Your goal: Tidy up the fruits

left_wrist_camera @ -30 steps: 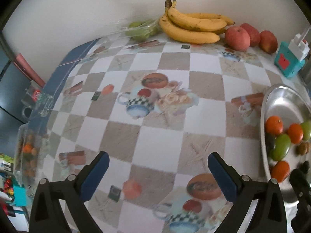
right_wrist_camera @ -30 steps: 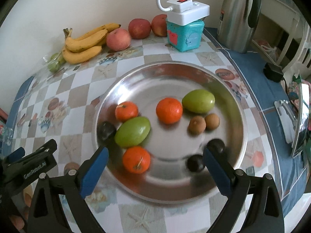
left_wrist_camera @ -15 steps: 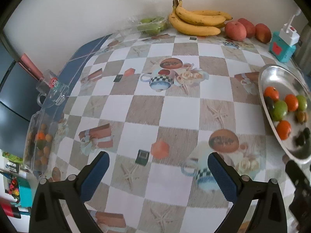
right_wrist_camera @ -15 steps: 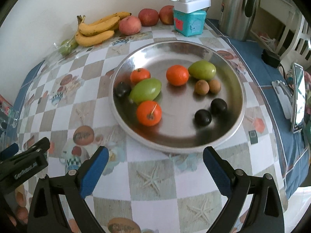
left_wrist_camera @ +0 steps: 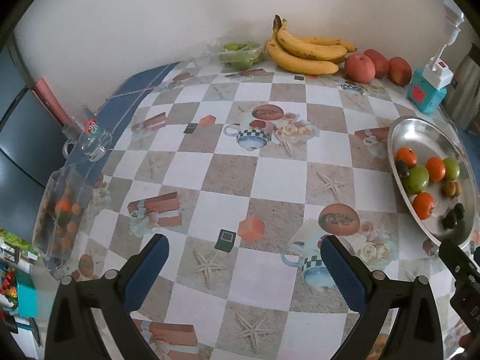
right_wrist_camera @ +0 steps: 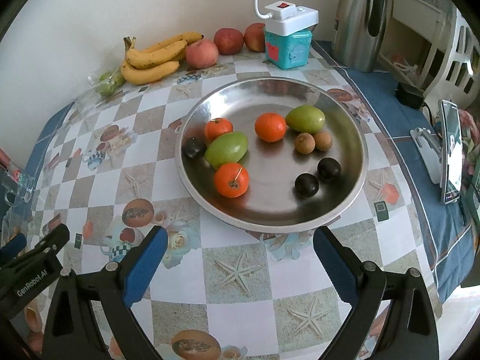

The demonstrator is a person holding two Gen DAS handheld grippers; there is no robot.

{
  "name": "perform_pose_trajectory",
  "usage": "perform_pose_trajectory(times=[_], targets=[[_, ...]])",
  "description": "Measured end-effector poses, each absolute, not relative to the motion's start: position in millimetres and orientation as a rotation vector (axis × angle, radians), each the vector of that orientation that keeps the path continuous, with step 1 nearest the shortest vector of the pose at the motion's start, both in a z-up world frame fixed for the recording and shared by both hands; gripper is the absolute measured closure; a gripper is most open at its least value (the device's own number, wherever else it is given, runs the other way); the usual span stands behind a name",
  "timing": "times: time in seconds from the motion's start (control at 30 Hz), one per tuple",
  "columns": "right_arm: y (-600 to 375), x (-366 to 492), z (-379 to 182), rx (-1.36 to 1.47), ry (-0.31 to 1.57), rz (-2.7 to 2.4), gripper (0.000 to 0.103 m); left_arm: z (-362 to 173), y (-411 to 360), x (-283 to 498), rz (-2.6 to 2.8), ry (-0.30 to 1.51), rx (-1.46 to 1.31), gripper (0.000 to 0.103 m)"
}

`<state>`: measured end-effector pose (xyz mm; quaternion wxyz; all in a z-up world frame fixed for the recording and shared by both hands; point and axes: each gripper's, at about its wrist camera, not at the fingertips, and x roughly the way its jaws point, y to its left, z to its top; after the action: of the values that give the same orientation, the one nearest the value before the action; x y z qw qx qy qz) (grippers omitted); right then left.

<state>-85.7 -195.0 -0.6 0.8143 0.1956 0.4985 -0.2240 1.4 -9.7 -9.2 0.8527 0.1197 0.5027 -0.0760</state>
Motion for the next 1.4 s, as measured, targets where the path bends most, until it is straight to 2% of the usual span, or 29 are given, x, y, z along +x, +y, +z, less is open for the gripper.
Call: perform_pose_trajectory(times=[1.4], targets=[[-188.6, -80.0, -2.7, 0.387, 1.098, -0.447, 0.005, -8.3, -12.4, 1.0, -0.183, 1.074, 0.244, 0.0]])
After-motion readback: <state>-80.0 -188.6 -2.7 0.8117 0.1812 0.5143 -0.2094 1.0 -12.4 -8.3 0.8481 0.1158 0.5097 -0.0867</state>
